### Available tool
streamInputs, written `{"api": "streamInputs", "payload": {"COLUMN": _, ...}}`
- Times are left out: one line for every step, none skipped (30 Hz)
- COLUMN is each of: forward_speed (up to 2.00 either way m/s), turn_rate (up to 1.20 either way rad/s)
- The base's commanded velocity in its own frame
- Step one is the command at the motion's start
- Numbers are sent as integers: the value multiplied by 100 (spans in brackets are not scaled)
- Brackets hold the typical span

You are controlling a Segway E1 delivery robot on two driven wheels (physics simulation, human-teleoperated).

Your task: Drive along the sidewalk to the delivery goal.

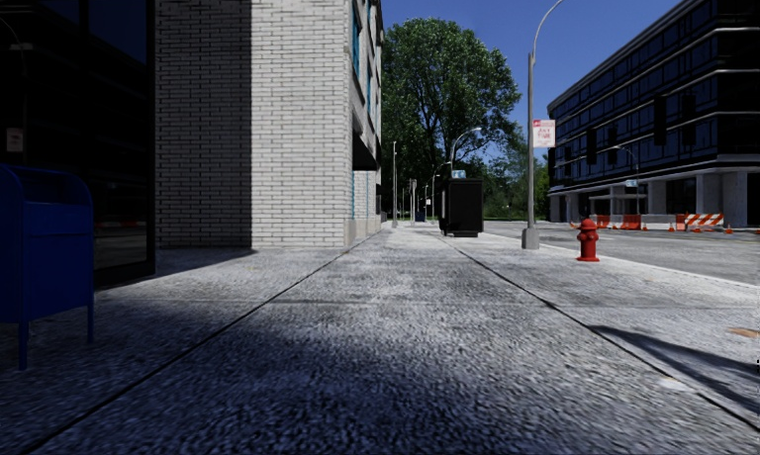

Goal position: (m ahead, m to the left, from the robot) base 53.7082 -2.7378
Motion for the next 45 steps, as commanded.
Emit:
{"api": "streamInputs", "payload": {"forward_speed": 175, "turn_rate": 0}}
{"api": "streamInputs", "payload": {"forward_speed": 175, "turn_rate": 0}}
{"api": "streamInputs", "payload": {"forward_speed": 175, "turn_rate": 0}}
{"api": "streamInputs", "payload": {"forward_speed": 175, "turn_rate": 0}}
{"api": "streamInputs", "payload": {"forward_speed": 175, "turn_rate": 0}}
{"api": "streamInputs", "payload": {"forward_speed": 175, "turn_rate": 0}}
{"api": "streamInputs", "payload": {"forward_speed": 175, "turn_rate": -40}}
{"api": "streamInputs", "payload": {"forward_speed": 175, "turn_rate": -84}}
{"api": "streamInputs", "payload": {"forward_speed": 175, "turn_rate": -95}}
{"api": "streamInputs", "payload": {"forward_speed": 175, "turn_rate": -95}}
{"api": "streamInputs", "payload": {"forward_speed": 175, "turn_rate": -98}}
{"api": "streamInputs", "payload": {"forward_speed": 175, "turn_rate": 0}}
{"api": "streamInputs", "payload": {"forward_speed": 175, "turn_rate": 0}}
{"api": "streamInputs", "payload": {"forward_speed": 175, "turn_rate": 0}}
{"api": "streamInputs", "payload": {"forward_speed": 175, "turn_rate": 0}}
{"api": "streamInputs", "payload": {"forward_speed": 175, "turn_rate": 0}}
{"api": "streamInputs", "payload": {"forward_speed": 175, "turn_rate": 0}}
{"api": "streamInputs", "payload": {"forward_speed": 175, "turn_rate": 0}}
{"api": "streamInputs", "payload": {"forward_speed": 175, "turn_rate": 0}}
{"api": "streamInputs", "payload": {"forward_speed": 175, "turn_rate": 0}}
{"api": "streamInputs", "payload": {"forward_speed": 175, "turn_rate": 0}}
{"api": "streamInputs", "payload": {"forward_speed": 175, "turn_rate": 0}}
{"api": "streamInputs", "payload": {"forward_speed": 175, "turn_rate": 0}}
{"api": "streamInputs", "payload": {"forward_speed": 175, "turn_rate": 0}}
{"api": "streamInputs", "payload": {"forward_speed": 175, "turn_rate": 0}}
{"api": "streamInputs", "payload": {"forward_speed": 175, "turn_rate": 0}}
{"api": "streamInputs", "payload": {"forward_speed": 175, "turn_rate": 0}}
{"api": "streamInputs", "payload": {"forward_speed": 175, "turn_rate": 0}}
{"api": "streamInputs", "payload": {"forward_speed": 175, "turn_rate": 0}}
{"api": "streamInputs", "payload": {"forward_speed": 175, "turn_rate": 0}}
{"api": "streamInputs", "payload": {"forward_speed": 175, "turn_rate": -10}}
{"api": "streamInputs", "payload": {"forward_speed": 175, "turn_rate": -15}}
{"api": "streamInputs", "payload": {"forward_speed": 175, "turn_rate": -15}}
{"api": "streamInputs", "payload": {"forward_speed": 175, "turn_rate": -34}}
{"api": "streamInputs", "payload": {"forward_speed": 175, "turn_rate": -49}}
{"api": "streamInputs", "payload": {"forward_speed": 175, "turn_rate": -54}}
{"api": "streamInputs", "payload": {"forward_speed": 175, "turn_rate": -7}}
{"api": "streamInputs", "payload": {"forward_speed": 175, "turn_rate": -7}}
{"api": "streamInputs", "payload": {"forward_speed": 175, "turn_rate": 0}}
{"api": "streamInputs", "payload": {"forward_speed": 175, "turn_rate": 0}}
{"api": "streamInputs", "payload": {"forward_speed": 175, "turn_rate": 0}}
{"api": "streamInputs", "payload": {"forward_speed": 175, "turn_rate": 0}}
{"api": "streamInputs", "payload": {"forward_speed": 175, "turn_rate": 0}}
{"api": "streamInputs", "payload": {"forward_speed": 175, "turn_rate": 0}}
{"api": "streamInputs", "payload": {"forward_speed": 175, "turn_rate": 0}}
